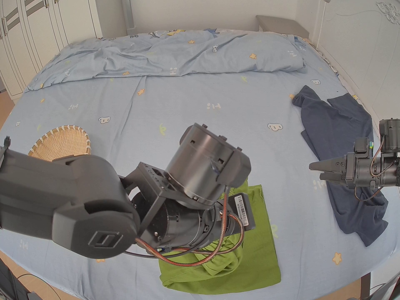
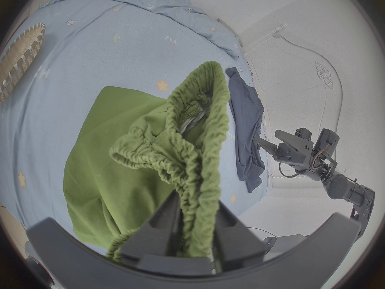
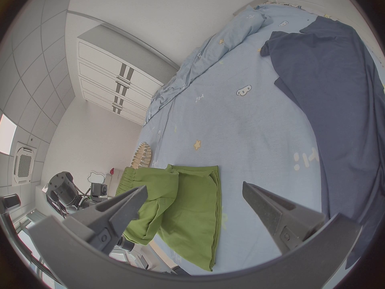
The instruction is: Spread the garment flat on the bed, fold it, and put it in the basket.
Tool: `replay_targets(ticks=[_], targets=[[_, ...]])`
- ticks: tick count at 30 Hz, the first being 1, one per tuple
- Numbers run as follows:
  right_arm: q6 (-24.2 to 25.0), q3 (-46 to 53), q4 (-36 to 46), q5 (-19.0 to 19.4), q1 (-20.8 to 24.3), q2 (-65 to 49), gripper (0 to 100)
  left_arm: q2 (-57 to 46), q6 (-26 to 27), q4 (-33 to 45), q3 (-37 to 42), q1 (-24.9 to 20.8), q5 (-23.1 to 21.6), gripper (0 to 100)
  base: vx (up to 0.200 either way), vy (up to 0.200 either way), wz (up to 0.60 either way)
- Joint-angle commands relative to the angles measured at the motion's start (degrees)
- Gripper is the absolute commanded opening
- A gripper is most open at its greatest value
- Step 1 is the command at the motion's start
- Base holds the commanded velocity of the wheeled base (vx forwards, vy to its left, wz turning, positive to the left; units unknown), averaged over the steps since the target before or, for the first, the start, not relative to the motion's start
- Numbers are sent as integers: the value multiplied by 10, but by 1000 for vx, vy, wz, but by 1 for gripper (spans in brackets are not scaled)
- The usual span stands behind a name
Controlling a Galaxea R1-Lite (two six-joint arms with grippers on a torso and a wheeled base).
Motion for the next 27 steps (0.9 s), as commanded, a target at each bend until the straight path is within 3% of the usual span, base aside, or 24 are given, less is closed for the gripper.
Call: replay_targets(ticks=[1,5,14,17,20,22,23,24,27], targets=[[0,0,0,0,-1,2,100,4,0,0,1,-2,-1,100,0,0,0],[0,1,0,0,0,2,100,13,-1,-8,0,-8,1,100,0,0,0],[-1,2,0,0,0,3,100,25,-33,-119,37,-4,-6,100,0,0,0],[-2,2,1,2,1,2,100,0,-31,-136,61,40,-36,100,0,0,0],[0,4,1,2,15,-1,100,-45,-28,-137,93,97,-123,100,0,0,0],[1,7,2,2,28,-5,100,-79,-20,-139,127,157,-215,100,0,0,0],[1,7,2,2,29,-5,100,-82,-19,-139,128,161,-222,100,0,0,0],[1,12,2,2,39,-11,100,-99,16,-141,157,216,-304,100,0,0,0],[2,15,3,2,54,-27,100,-103,96,-150,209,296,-394,100,0,0,0]])
